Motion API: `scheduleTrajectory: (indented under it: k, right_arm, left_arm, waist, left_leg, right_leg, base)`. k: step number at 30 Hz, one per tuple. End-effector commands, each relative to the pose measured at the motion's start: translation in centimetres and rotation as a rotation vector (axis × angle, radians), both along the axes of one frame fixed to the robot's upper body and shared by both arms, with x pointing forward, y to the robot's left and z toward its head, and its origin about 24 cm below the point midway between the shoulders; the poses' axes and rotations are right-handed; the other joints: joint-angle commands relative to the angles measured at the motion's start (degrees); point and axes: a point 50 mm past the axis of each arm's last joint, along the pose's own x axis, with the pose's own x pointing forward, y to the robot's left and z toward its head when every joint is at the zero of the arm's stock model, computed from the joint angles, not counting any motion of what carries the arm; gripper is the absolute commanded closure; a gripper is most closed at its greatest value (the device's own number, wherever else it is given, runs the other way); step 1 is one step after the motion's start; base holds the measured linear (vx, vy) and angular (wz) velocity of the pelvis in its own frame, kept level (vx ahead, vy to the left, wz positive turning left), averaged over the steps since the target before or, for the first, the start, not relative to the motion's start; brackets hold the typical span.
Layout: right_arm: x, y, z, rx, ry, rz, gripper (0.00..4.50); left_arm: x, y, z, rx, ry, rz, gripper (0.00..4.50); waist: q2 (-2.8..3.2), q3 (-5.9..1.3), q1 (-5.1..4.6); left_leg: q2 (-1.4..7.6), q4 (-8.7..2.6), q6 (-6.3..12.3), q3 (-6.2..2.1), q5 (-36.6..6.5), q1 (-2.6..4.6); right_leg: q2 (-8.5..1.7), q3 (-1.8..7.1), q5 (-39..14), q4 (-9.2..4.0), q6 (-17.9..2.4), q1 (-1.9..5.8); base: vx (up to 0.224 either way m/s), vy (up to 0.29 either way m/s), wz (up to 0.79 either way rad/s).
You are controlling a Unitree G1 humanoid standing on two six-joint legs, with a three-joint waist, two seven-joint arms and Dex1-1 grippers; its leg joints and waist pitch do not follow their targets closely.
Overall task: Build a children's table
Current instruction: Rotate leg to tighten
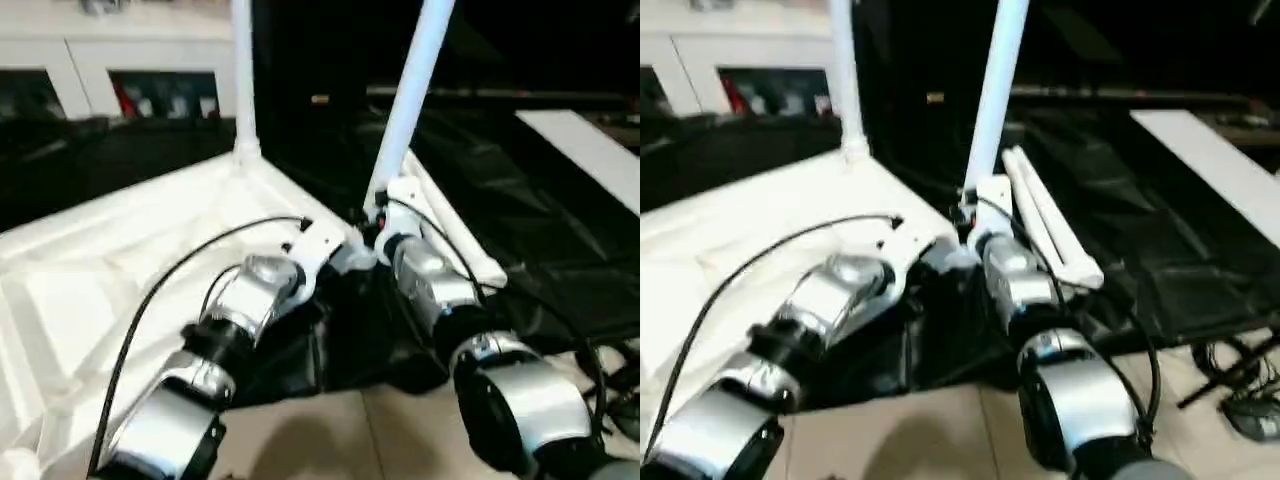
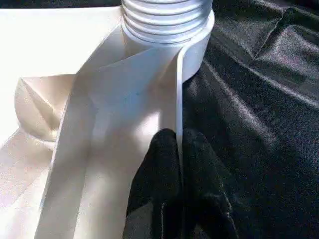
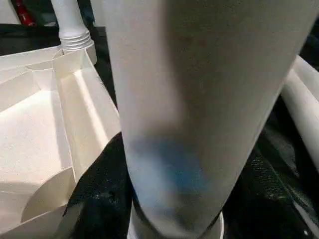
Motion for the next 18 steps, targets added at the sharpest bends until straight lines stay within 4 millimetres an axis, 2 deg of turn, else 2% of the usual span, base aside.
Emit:
scheduleTrajectory:
  k: [1,3,5,6,7,8,9,11,12,13,15,16,17,18]
  right_arm:
    - [-3.0,-0.6,-5.6,-0.037,0.251,-0.004,2.60]
    - [-3.0,-0.4,-5.6,-0.039,0.247,0.028,2.60]
    - [-3.1,-0.1,-5.6,-0.038,0.249,0.068,2.60]
    - [-3.4,0.4,-5.7,-0.036,0.258,0.156,2.60]
    - [-3.4,0.4,-5.7,-0.036,0.258,0.156,2.60]
    - [-3.6,0.6,-5.8,-0.040,0.272,0.235,2.60]
    - [-3.9,0.7,-6.0,-0.057,0.285,0.329,2.60]
    - [-4.1,0.5,-6.0,-0.072,0.289,0.379,2.60]
    - [-4.2,0.3,-6.1,-0.083,0.290,0.429,2.60]
    - [-4.4,-0.1,-6.1,-0.087,0.292,0.475,2.60]
    - [-4.8,-0.9,-6.2,-0.087,0.304,0.589,2.60]
    - [-4.9,-1.2,-6.2,-0.085,0.309,0.617,2.60]
    - [-5.2,-1.6,-6.3,-0.088,0.319,0.670,2.60]
    - [-5.7,-2.2,-6.4,-0.092,0.334,0.739,2.60]
  left_arm:
    - [1.0,1.0,1.5,0.002,-0.090,0.052,4.50]
    - [0.9,1.0,1.5,0.001,-0.094,0.034,4.50]
    - [0.8,1.0,1.4,0.002,-0.093,0.017,4.50]
    - [0.5,1.0,1.4,-0.003,-0.098,-0.044,4.50]
    - [0.5,1.0,1.4,-0.003,-0.098,-0.044,4.50]
    - [0.2,1.2,1.3,0.004,-0.082,-0.087,4.50]
    - [-0.4,1.5,1.2,0.012,-0.071,-0.168,4.50]
    - [-0.7,1.8,1.1,0.026,-0.052,-0.202,4.50]
    - [-0.9,2.2,1.0,0.037,-0.048,-0.241,4.50]
    - [-1.2,2.6,1.0,0.044,-0.036,-0.266,4.50]
    - [-1.8,3.6,1.1,0.057,-0.017,-0.338,4.50]
    - [-1.9,3.8,1.2,0.059,-0.018,-0.362,4.50]
    - [-2.2,4.3,1.3,0.060,-0.003,-0.388,4.50]
    - [-2.7,5.0,1.5,0.058,0.021,-0.420,4.50]
  waist:
    - [0.55,-2.10,-0.27]
    - [0.56,-2.06,-0.44]
    - [0.56,-2.13,-0.50]
    - [0.41,-2.20,-0.47]
    - [0.41,-2.28,-0.34]
    - [0.20,-2.23,-0.34]
    - [0.23,-2.15,-0.30]
    - [0.30,-2.26,-0.56]
    - [0.35,-2.25,-0.62]
    - [0.17,-2.33,-0.79]
    - [0.27,-2.50,-0.89]
    - [0.34,-2.64,-0.84]
    - [0.34,-2.64,-0.84]
    - [0.27,-2.90,-0.95]
  left_leg:
    - [1.90,-5.30,-0.42,-0.55,-24.7,0.22]
    - [1.99,-5.53,-0.38,-0.71,-24.6,-0.29]
    - [1.97,-5.48,-0.19,-0.61,-24.8,-0.05]
    - [1.94,-5.41,0.19,-0.42,-24.1,0.20]
    - [2.02,-5.47,0.66,-0.31,-22.7,0.07]
    - [2.06,-5.54,0.96,-0.19,-21.8,0.01]
    - [2.16,-5.65,1.21,-0.29,-20.6,-0.38]
    - [2.30,-5.78,1.30,-0.27,-18.4,-0.80]
    - [2.32,-5.65,1.27,-0.10,-17.9,-0.46]
    - [2.42,-5.62,1.24,-0.02,-17.5,-0.43]
    - [2.61,-5.62,1.65,-0.11,-16.7,-0.71]
    - [2.68,-5.54,1.68,0.07,-16.5,-0.38]
    - [2.68,-5.54,1.68,0.07,-16.5,-0.38]
    - [2.74,-5.38,1.81,0.25,-15.1,-0.41]
  right_leg:
    - [-3.37,2.79,-27.0,-5.83,-5.4,0.94]
    - [-3.39,2.66,-27.2,-5.94,-4.9,1.37]
    - [-3.50,2.72,-27.3,-6.16,-4.8,1.21]
    - [-3.59,2.82,-27.1,-6.28,-5.1,1.15]
    - [-3.72,2.95,-26.4,-6.23,-5.5,1.33]
    - [-3.74,3.03,-26.0,-6.25,-5.8,1.33]
    - [-3.88,3.10,-25.4,-6.00,-6.3,1.63]
    - [-4.01,3.26,-24.2,-5.74,-6.7,2.05]
    - [-3.84,3.31,-23.3,-5.63,-7.3,1.77]
    - [-3.80,3.44,-22.5,-5.44,-8.0,1.77]
    - [-3.77,3.40,-20.9,-5.04,-8.9,2.09]
    - [-3.62,3.50,-19.7,-4.98,-9.5,1.83]
    - [-3.62,3.50,-19.7,-4.98,-9.5,1.83]
    - [-3.48,3.62,-15.9,-4.36,-11.2,1.91]
  base:
    - [0.000,0.000,0.00]
    - [0.000,0.000,0.00]
    - [0.000,0.000,0.00]
    - [0.000,0.000,0.00]
    - [0.000,0.000,0.00]
    - [0.000,0.000,0.00]
    - [0.000,0.000,0.00]
    - [0.000,0.000,0.00]
    - [0.000,0.000,0.00]
    - [0.000,0.000,0.00]
    - [0.026,-0.011,0.00]
    - [0.071,-0.027,0.03]
    - [0.071,-0.027,0.03]
    - [0.087,-0.033,0.05]
